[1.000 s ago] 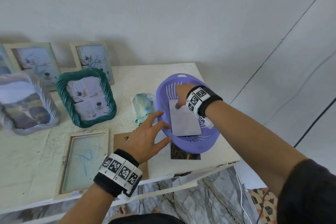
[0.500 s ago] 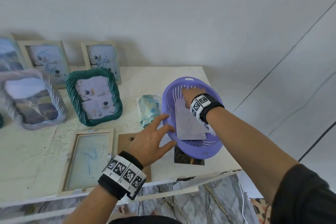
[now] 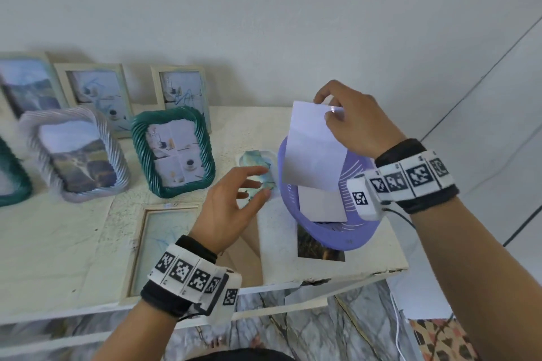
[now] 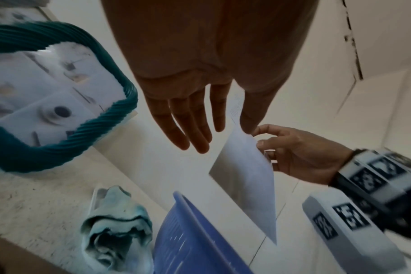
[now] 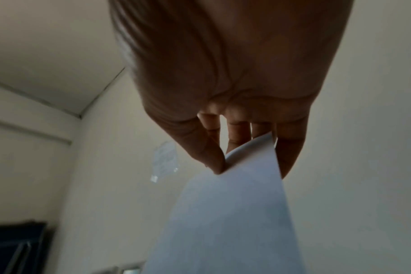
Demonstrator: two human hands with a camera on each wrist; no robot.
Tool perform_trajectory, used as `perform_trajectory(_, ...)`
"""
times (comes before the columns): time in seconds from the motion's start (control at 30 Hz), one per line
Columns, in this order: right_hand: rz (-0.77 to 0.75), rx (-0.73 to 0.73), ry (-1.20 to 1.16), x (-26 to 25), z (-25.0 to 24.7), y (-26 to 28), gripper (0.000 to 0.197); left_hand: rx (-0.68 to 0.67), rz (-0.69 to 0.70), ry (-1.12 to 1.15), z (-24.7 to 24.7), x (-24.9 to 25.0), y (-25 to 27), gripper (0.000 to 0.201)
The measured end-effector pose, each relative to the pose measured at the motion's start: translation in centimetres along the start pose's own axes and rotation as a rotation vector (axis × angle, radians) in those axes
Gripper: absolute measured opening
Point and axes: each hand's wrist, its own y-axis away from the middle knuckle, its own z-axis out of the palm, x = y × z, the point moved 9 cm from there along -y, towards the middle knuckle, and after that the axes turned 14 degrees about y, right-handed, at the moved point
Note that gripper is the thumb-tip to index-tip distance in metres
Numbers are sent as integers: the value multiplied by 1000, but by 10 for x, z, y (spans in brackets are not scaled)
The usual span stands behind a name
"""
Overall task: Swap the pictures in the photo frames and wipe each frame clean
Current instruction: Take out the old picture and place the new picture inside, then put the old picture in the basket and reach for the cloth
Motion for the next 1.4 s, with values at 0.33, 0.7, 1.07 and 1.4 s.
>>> perform_trajectory(0.33,32,-21,-405,-78,104,45,39,173,-229,236,-93,-40,48,14)
perform_trajectory(0.7,103,-351,-486,-140,244,104,8,283,-358,-63,-179,-93,104,11)
perform_trajectory(1.07,63,-342,-86,-156,250,113,14,240,-376,-286,-179,-112,117,25)
perform_trajectory(1.4,0,-436,-96,-168,263,118,78,103,-396,-278,-178,-126,123,72)
